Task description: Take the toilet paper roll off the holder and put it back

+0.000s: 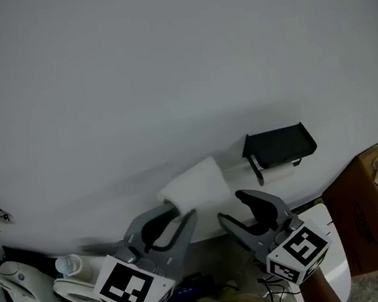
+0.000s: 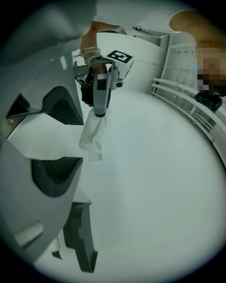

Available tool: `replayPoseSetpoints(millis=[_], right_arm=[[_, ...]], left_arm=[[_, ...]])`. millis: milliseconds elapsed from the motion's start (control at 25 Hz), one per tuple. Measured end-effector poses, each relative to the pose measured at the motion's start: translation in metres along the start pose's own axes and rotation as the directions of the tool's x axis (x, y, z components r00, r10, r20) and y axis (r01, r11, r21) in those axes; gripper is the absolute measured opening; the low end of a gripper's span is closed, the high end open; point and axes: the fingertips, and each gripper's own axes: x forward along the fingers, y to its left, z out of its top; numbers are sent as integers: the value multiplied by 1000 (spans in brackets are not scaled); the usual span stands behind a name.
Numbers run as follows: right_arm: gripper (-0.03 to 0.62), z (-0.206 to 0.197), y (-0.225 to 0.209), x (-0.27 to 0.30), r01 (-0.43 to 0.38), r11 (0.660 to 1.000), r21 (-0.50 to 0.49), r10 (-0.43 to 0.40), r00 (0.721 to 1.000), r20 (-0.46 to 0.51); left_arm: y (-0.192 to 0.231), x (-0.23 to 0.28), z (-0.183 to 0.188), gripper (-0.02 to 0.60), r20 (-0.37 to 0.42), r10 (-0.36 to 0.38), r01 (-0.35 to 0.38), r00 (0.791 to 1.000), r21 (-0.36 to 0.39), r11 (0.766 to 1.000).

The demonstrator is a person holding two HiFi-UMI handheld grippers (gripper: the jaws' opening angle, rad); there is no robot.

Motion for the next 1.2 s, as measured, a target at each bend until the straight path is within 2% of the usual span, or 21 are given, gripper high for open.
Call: replayPoseSetpoints(millis=[120,240,320,440,600,920,1200], right_arm=[[220,-2,19,21,-100,995,17,100,995,-9],[221,-3,32,38,-161,987,12,162,987,-13],[219,-3,40,48,-200,980,-8,200,980,-21],[219,-3,58,63,-264,964,-38,263,964,-41],[219,-4,80,79,-344,938,-36,342,939,-47],[216,-11,108,92,-414,910,-27,412,909,-61],[209,-12,122,92,-420,905,-63,416,907,-70]], left_arm=[[8,-21,-8,67,-13,35,-35,999,-29,999],[16,-36,-15,67,-22,62,-62,998,-18,998],[17,-45,-20,67,-41,78,-79,996,-40,996],[21,-62,-27,67,-57,99,-105,993,-95,990],[26,-83,-36,67,-70,117,-125,991,-116,985],[30,-108,-47,67,-93,165,-177,982,-133,975],[29,-122,-52,69,-84,196,-208,977,-161,965]])
